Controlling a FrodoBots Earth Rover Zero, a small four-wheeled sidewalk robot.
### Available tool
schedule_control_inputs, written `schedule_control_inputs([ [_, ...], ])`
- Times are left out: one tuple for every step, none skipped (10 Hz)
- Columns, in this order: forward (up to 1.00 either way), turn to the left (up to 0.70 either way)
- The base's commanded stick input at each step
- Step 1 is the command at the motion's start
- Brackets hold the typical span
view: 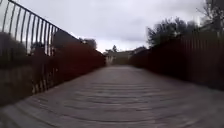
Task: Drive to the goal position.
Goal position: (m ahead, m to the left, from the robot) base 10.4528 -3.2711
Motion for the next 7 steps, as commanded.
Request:
schedule_control_inputs([
  [0.7,-0.12],
  [0.7,-0.24],
  [0.7,-0.35],
  [0.7,-0.35],
  [0.7,-0.35],
  [0.7,-0.31],
  [0.7,-0.18],
])
